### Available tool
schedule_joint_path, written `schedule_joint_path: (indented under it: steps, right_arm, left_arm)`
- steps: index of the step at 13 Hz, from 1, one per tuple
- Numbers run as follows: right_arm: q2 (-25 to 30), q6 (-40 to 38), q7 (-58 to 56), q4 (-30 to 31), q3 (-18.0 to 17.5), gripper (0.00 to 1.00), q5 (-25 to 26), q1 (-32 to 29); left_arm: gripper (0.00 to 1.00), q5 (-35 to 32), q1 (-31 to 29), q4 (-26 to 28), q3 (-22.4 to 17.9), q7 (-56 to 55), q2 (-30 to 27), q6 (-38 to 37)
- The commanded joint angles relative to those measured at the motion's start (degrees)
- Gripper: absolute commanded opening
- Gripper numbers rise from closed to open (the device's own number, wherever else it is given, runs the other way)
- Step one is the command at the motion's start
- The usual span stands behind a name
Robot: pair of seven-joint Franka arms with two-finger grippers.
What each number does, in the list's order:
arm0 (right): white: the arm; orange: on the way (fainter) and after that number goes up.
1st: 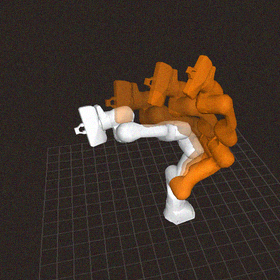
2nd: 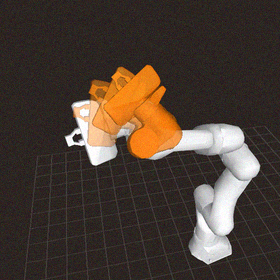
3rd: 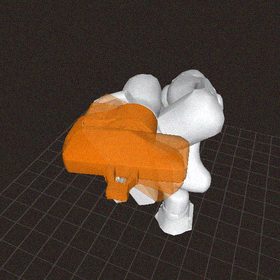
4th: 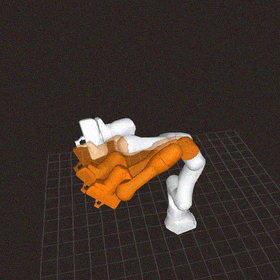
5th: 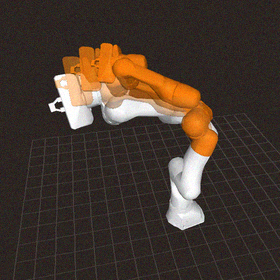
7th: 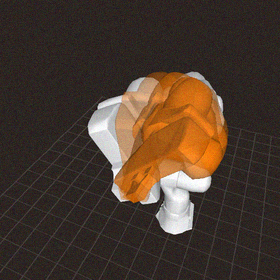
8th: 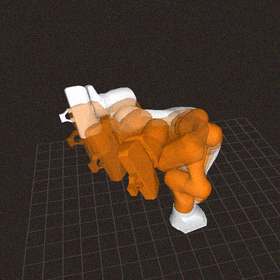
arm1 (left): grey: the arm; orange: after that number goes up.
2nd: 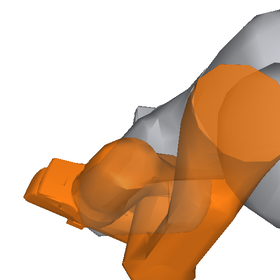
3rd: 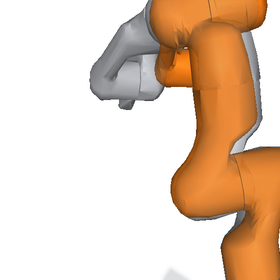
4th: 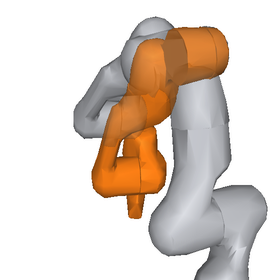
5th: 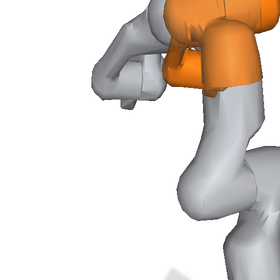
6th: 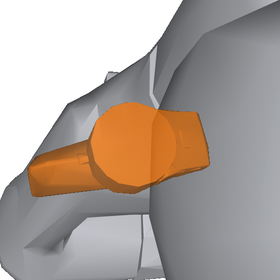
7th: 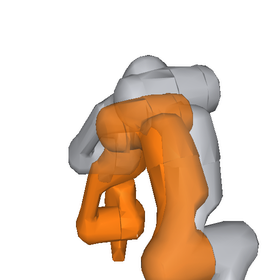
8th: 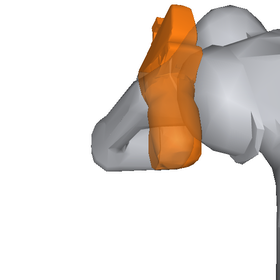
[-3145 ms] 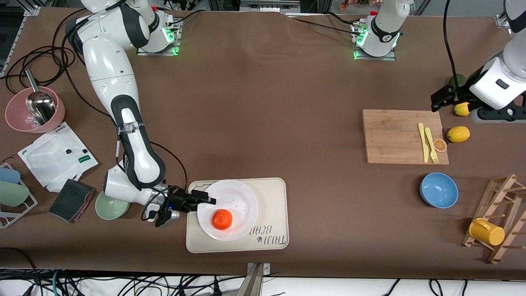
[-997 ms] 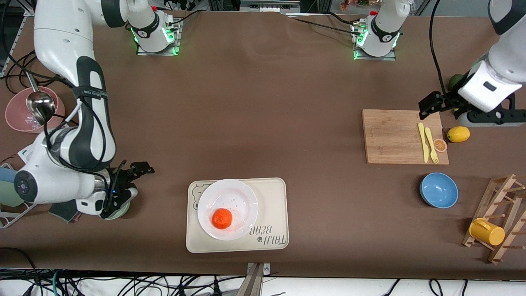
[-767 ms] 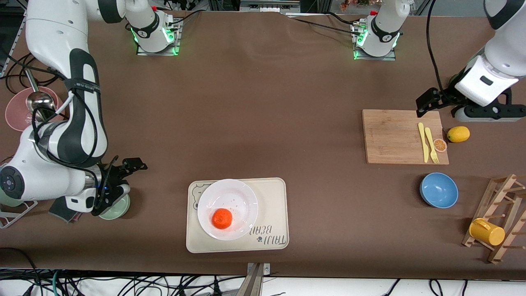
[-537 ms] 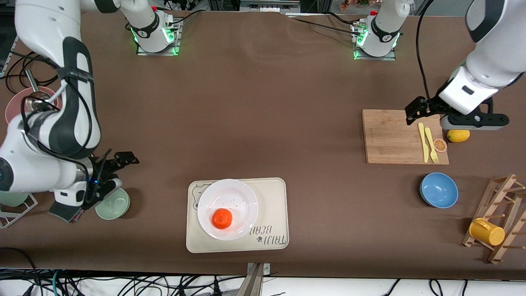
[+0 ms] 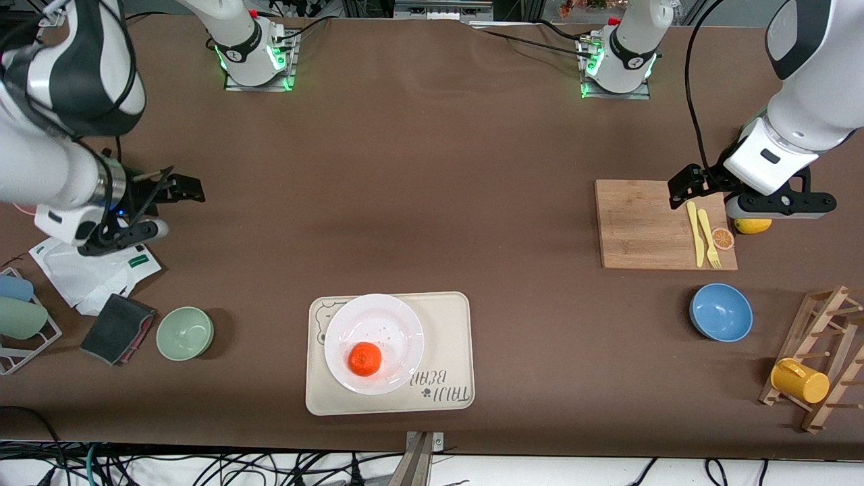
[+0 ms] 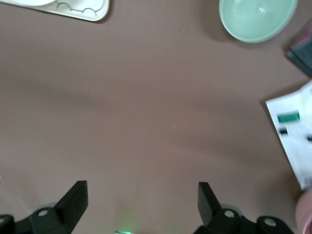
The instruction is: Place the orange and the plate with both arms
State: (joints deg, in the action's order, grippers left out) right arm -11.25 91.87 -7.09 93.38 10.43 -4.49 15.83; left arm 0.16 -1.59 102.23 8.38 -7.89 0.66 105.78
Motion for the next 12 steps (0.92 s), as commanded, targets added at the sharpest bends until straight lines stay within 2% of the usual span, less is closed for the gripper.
schedule_joint_path:
  steps: [1, 3, 5, 10, 12]
  right_arm:
    - [4.6, 0.2, 10.1, 3.4, -3.0, 1.00, 4.7, -0.5]
    - [6.2, 0.1, 11.2, 2.9, -3.5, 1.00, 11.5, -0.9]
    - [8.9, 0.4, 12.7, 2.7, -3.6, 1.00, 10.2, -4.3]
    - [10.2, -0.6, 13.8, 0.9, -4.0, 1.00, 8.5, -8.4]
    - [11.2, -0.4, 14.4, 0.8, -4.0, 1.00, 4.3, -10.7]
  left_arm:
    - [1.00, -0.6, -0.5, 0.6, 0.3, 0.4, -0.8, -0.1]
    - [1.00, -0.6, -0.4, 0.6, 0.3, 0.4, -0.8, -0.1]
    - [1.00, -0.6, -0.4, 0.6, 0.3, 0.4, -0.8, -0.1]
    - [1.00, -0.6, -0.3, 0.5, 0.3, 0.3, -0.8, -0.1]
    - [1.00, -0.6, -0.3, 0.5, 0.3, 0.3, -0.8, -0.1]
